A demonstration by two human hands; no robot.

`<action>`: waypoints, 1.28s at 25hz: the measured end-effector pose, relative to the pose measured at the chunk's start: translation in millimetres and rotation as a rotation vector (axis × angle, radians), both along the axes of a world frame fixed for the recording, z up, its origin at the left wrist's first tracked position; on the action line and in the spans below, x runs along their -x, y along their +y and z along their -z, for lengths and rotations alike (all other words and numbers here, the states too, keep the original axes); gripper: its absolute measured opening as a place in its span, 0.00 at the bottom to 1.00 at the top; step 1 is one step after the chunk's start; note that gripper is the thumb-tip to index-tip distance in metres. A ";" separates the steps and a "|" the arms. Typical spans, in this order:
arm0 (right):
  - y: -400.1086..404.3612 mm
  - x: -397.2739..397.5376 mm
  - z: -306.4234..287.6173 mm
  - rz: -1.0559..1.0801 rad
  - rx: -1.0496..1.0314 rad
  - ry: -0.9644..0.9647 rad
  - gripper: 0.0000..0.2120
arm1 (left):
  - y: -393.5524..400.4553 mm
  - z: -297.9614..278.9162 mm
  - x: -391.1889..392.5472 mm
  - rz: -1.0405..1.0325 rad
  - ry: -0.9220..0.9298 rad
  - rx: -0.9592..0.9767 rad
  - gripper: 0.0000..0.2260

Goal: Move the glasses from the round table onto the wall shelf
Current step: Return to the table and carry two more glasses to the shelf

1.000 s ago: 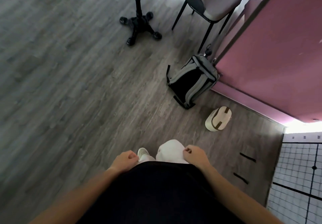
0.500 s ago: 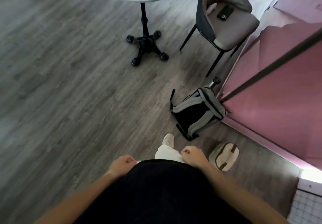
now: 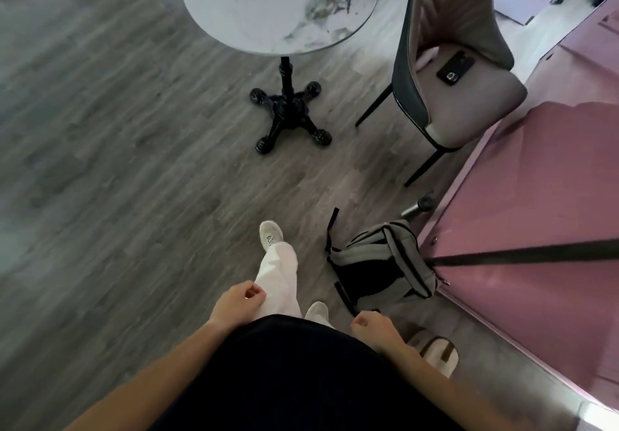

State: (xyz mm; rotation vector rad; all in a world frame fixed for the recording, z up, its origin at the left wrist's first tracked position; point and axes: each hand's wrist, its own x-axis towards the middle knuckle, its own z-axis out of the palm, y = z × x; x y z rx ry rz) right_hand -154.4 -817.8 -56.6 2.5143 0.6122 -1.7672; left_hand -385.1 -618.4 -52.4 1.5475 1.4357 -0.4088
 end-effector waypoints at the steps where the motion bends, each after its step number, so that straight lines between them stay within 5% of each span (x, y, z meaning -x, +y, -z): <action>1: 12.6 -7.2 3.6 -0.014 0.013 0.014 0.13 | 17.5 1.2 -12.2 -0.018 -0.010 0.007 0.04; 19: 370.1 -182.6 -14.1 0.184 -0.160 -0.160 0.10 | 358.7 3.0 -176.1 0.102 -0.074 0.065 0.06; 23: 432.4 -231.5 -7.4 0.200 -0.186 -0.122 0.10 | 422.0 -14.8 -230.6 0.117 -0.190 -0.162 0.07; 28: 534.7 -317.9 -33.9 0.303 -0.590 -0.374 0.07 | 524.5 -44.5 -301.2 0.005 -0.226 -0.384 0.07; 32: 626.9 -375.8 -57.7 0.143 -0.736 -0.348 0.04 | 595.4 -60.6 -351.9 -0.143 -0.262 -0.601 0.08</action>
